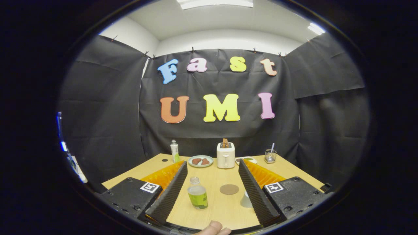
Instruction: Take the bottle from table, then pour the juice into the cup, finally place the bottle on the coaster
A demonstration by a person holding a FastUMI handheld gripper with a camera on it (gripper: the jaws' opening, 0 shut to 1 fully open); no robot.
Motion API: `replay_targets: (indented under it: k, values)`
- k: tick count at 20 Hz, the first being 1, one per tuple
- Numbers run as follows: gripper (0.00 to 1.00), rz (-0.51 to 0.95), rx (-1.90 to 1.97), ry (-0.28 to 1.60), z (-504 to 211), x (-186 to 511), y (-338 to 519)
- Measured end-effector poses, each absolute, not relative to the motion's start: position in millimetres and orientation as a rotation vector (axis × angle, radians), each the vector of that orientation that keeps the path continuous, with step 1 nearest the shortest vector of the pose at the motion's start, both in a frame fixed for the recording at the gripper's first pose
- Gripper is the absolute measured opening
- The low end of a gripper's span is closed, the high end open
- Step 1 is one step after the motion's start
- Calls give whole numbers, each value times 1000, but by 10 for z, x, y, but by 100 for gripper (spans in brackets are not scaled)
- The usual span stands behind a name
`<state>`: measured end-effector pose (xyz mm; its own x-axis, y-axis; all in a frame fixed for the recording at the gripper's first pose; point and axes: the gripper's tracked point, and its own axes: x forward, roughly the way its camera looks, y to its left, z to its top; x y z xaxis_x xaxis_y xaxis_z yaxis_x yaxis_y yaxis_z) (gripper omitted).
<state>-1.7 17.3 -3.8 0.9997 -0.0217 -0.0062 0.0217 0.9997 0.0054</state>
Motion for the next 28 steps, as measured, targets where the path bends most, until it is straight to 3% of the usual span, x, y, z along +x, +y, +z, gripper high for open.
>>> replay_targets:
  k: [28]
  values:
    - [100, -49, -4, 4, -204, 52, 247]
